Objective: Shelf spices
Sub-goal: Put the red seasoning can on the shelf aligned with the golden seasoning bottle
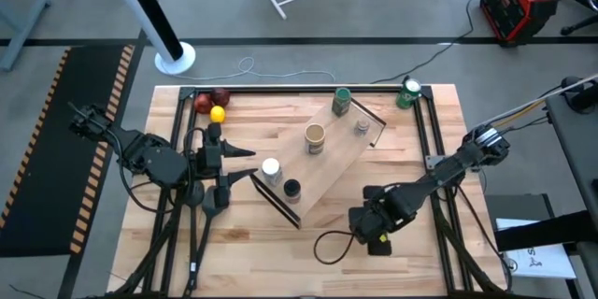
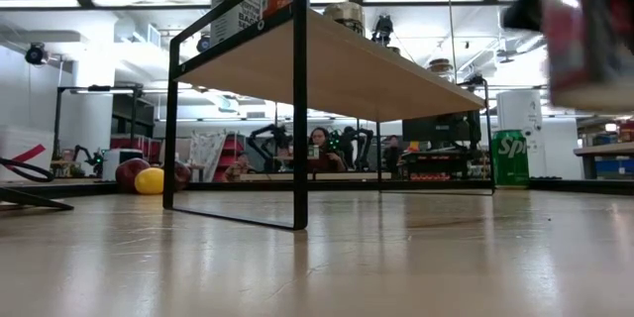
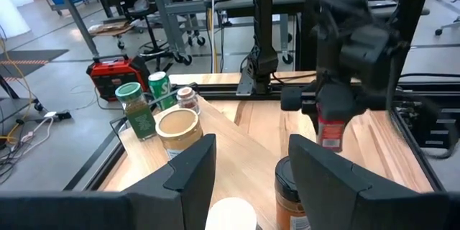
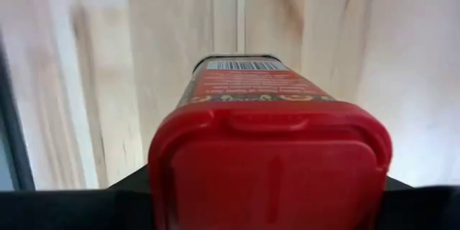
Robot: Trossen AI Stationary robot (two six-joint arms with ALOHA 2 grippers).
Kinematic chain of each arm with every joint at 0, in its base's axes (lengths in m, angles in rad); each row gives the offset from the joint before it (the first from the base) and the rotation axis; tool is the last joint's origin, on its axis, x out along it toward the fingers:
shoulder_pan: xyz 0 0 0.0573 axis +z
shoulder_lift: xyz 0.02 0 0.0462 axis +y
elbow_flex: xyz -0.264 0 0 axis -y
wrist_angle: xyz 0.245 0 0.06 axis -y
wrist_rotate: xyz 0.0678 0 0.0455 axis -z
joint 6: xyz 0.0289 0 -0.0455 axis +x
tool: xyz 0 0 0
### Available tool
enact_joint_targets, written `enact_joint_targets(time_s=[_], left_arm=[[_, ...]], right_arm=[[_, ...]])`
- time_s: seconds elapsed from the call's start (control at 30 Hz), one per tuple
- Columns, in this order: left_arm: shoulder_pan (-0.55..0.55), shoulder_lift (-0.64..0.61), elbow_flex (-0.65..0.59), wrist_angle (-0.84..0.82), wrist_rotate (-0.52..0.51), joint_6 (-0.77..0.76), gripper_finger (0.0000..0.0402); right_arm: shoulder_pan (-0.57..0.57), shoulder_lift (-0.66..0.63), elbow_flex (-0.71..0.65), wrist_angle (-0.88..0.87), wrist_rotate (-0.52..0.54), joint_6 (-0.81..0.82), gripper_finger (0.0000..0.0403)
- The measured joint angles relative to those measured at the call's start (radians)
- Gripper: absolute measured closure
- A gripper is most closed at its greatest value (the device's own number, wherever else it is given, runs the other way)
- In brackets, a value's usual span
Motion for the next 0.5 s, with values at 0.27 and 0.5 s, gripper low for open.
enact_joint_targets(time_s=[0.27, 0.5], left_arm=[[0.000, 0.000, 0.000, 0.000, 0.000, 0.000, 0.0237], [0.000, 0.000, 0.000, 0.000, 0.000, 0.000, 0.0237]], right_arm=[[-0.081, 0.001, 0.185, -0.193, 0.130, -0.188, 0.0229], [-0.187, 0.001, 0.275, -0.234, 0.165, -0.361, 0.0229]])
